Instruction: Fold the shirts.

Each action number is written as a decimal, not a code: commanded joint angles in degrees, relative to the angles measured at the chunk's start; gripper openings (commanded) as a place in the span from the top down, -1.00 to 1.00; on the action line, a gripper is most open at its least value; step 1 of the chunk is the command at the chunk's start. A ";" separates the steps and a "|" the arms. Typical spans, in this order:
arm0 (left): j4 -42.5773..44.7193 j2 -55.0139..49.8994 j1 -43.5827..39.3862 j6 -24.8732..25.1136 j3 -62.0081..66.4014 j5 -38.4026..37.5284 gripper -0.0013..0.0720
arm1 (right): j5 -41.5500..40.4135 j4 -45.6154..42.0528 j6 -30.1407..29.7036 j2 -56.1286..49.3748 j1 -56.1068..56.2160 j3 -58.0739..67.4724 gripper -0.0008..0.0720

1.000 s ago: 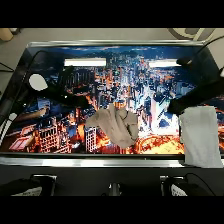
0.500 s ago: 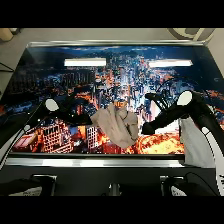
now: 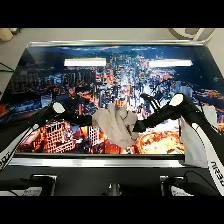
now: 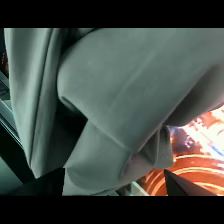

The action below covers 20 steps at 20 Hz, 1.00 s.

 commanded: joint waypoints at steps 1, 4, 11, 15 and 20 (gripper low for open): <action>-0.52 0.09 -0.04 2.03 1.27 0.04 0.90 | -1.14 2.62 -1.51 -4.37 0.02 -0.04 -0.28; 0.85 3.54 -0.04 3.82 5.22 -0.22 0.91 | 0.04 1.97 -1.68 -3.43 -0.15 1.42 0.93; 16.96 27.28 0.13 1.68 26.21 0.31 0.91 | 2.84 -20.00 3.26 12.87 -0.15 36.63 0.93; 22.05 41.88 0.17 -6.73 37.75 6.69 0.91 | -2.45 -25.64 11.19 23.69 -0.15 54.71 0.93; 21.18 51.21 -0.74 -8.33 38.66 10.75 0.91 | -2.25 -24.39 13.88 30.53 -0.15 57.05 0.93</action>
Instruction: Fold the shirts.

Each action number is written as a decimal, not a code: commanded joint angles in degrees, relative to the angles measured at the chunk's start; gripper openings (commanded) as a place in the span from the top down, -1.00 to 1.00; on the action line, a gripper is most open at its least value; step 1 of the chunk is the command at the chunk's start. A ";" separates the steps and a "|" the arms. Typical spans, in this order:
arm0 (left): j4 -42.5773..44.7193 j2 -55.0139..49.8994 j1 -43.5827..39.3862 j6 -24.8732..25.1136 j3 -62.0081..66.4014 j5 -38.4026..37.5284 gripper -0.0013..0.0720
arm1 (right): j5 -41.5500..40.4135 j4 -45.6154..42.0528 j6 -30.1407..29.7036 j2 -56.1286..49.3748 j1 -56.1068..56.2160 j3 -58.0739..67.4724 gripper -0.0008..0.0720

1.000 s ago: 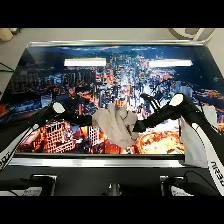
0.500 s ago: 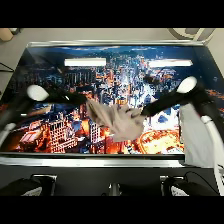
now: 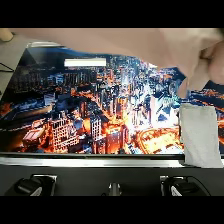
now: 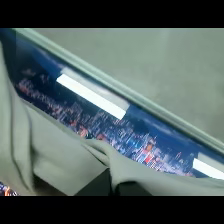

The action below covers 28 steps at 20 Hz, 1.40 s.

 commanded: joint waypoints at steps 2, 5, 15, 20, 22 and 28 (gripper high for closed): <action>2.64 4.81 -0.24 -1.84 1.62 -3.76 0.91 | 2.73 -2.03 2.49 3.02 -0.04 2.93 0.93; 8.48 3.63 -0.24 -1.86 -1.68 -11.76 0.91 | 14.88 -2.01 2.47 -1.46 -0.04 2.84 0.93; 13.42 -4.33 -0.24 -7.74 -40.83 -10.86 0.90 | 6.91 12.66 -7.37 -29.03 0.13 -29.64 0.93; 13.16 -14.51 -0.26 -9.42 -44.19 -2.10 0.90 | -5.92 25.33 -7.28 -44.37 0.13 -30.58 0.90; 13.18 -17.40 -0.24 -9.53 -44.17 -1.49 0.90 | -7.30 27.76 -7.82 -45.51 -0.20 -30.38 -0.11; 13.86 -17.90 -0.17 -8.70 -44.15 -3.82 0.90 | 14.47 15.61 -10.82 -41.38 -15.85 -21.88 -0.56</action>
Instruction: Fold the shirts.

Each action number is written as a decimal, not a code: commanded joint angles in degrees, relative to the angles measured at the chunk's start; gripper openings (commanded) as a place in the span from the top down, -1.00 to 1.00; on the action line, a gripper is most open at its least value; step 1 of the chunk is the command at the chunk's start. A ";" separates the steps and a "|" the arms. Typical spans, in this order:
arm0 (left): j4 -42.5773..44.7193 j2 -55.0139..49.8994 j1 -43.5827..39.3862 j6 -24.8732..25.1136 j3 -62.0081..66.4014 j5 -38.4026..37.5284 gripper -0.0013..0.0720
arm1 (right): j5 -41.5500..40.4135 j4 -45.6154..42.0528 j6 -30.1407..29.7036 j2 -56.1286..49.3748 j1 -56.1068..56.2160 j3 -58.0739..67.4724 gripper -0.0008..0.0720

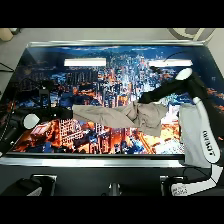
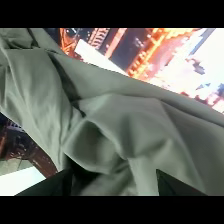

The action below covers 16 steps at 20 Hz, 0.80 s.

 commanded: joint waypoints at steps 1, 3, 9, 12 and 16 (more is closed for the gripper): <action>0.42 -0.59 0.04 0.33 -0.20 -0.76 0.90 | 14.01 -10.51 1.73 1.90 -10.23 1.36 -0.50; 0.42 -0.59 0.04 0.31 -0.20 -0.81 0.90 | 15.08 -15.26 1.20 4.52 -12.87 -6.56 -0.47; -0.22 -0.57 -0.07 0.11 -0.17 -0.83 0.90 | -0.83 -11.78 -1.86 9.81 -13.05 -32.79 -0.47; -1.36 -0.57 -0.07 0.11 -0.17 -0.83 0.90 | -7.28 -7.15 -2.16 9.81 -13.05 -35.45 -0.47; -1.55 -0.57 -0.07 0.13 -0.17 -0.79 0.90 | -10.43 -2.67 -2.38 8.98 -10.88 -35.65 -0.37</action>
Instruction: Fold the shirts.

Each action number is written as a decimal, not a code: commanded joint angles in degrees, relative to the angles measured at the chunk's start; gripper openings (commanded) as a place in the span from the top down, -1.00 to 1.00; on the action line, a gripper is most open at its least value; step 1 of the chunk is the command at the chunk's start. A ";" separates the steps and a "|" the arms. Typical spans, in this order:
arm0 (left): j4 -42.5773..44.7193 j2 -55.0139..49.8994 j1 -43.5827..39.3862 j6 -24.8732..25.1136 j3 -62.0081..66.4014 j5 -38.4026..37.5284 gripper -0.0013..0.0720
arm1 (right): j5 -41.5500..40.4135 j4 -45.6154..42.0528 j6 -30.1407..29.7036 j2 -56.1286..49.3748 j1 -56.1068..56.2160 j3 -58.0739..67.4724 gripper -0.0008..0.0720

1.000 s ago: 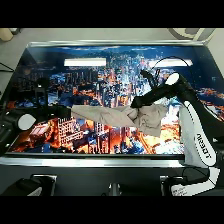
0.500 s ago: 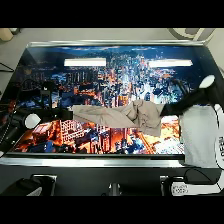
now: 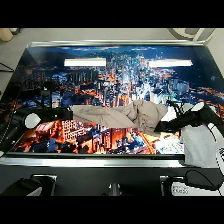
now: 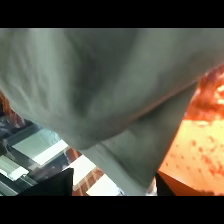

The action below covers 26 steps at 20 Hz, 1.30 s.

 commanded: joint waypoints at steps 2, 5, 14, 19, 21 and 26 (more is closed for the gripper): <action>-0.39 -0.04 -0.04 0.20 0.13 0.00 0.90 | -5.14 2.82 -0.15 -1.07 3.76 -1.42 0.58; 2.38 1.11 0.00 0.20 4.15 -1.86 0.90 | -1.57 2.99 -0.83 2.60 3.91 2.56 0.94; 13.35 18.27 3.17 -4.13 46.97 -8.94 0.90 | -17.40 -17.49 4.50 37.66 3.96 58.25 0.94; 13.33 22.77 3.28 -4.50 49.11 -19.34 0.90 | -17.77 -21.62 8.94 43.50 3.96 62.97 0.93; 13.29 22.77 3.28 -3.15 48.63 -23.04 0.90 | -18.53 -21.57 8.96 42.71 3.96 62.97 0.93; 12.22 22.53 3.28 -2.58 41.64 -27.56 0.90 | -19.41 -20.83 8.92 35.87 3.96 62.97 0.93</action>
